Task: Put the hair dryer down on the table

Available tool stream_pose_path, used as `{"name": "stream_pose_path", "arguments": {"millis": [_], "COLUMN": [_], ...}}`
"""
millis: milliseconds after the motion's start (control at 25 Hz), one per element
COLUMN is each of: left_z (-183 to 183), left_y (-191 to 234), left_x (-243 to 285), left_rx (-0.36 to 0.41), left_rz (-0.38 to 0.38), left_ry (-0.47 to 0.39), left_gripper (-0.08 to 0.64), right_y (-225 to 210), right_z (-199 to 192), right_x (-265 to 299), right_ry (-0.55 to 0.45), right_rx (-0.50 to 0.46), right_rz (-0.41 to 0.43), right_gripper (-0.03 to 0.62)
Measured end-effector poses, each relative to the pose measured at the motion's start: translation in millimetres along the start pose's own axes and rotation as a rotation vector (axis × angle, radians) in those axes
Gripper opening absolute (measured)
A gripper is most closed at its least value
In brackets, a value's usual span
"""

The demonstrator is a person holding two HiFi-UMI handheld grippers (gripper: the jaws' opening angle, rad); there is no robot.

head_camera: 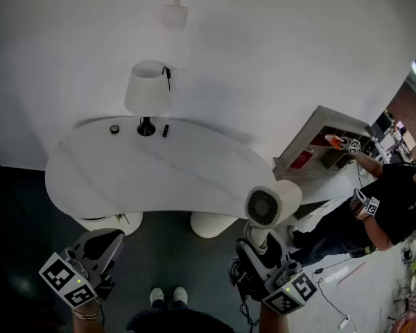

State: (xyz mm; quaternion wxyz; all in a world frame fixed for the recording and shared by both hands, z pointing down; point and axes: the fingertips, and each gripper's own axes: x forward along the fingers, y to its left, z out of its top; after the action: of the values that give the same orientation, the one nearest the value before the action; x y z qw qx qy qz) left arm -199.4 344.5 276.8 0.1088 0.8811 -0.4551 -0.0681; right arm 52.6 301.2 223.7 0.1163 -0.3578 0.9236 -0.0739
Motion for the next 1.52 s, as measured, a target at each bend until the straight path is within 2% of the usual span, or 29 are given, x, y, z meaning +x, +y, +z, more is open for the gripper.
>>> {"name": "stream_pose_path", "arguments": {"millis": [360, 480, 600, 960, 1240, 1440, 1520], "left_z": [2, 0, 0, -10, -13, -24, -30], "left_y": [-8, -12, -18, -33, -53, -65, -69], "left_x": [12, 15, 20, 45, 69, 78, 79], "left_rx": [-0.007, -0.023, -0.024, -0.032, -0.024, -0.024, -0.026], "left_rz": [0.013, 0.015, 0.007, -0.02, -0.048, -0.053, -0.054], "left_ry": [0.001, -0.005, -0.005, 0.013, 0.018, 0.019, 0.03], "left_gripper": [0.014, 0.014, 0.014, 0.012, 0.014, 0.014, 0.014], "right_y": [-2, 1, 2, -28, -44, -64, -68], "right_z": [-2, 5, 16, 23, 27, 9, 4], "right_x": [-9, -12, -11, -38, -51, -69, -74], "right_ry": [0.017, -0.011, -0.038, -0.035, -0.023, -0.003, 0.004], "right_rx": [-0.007, 0.072, 0.127, 0.085, 0.119, 0.067, 0.074], "right_rz": [0.024, 0.052, 0.04, -0.017, -0.048, -0.047, -0.048], "right_gripper": [0.27, 0.27, 0.27, 0.27, 0.27, 0.27, 0.27]}}
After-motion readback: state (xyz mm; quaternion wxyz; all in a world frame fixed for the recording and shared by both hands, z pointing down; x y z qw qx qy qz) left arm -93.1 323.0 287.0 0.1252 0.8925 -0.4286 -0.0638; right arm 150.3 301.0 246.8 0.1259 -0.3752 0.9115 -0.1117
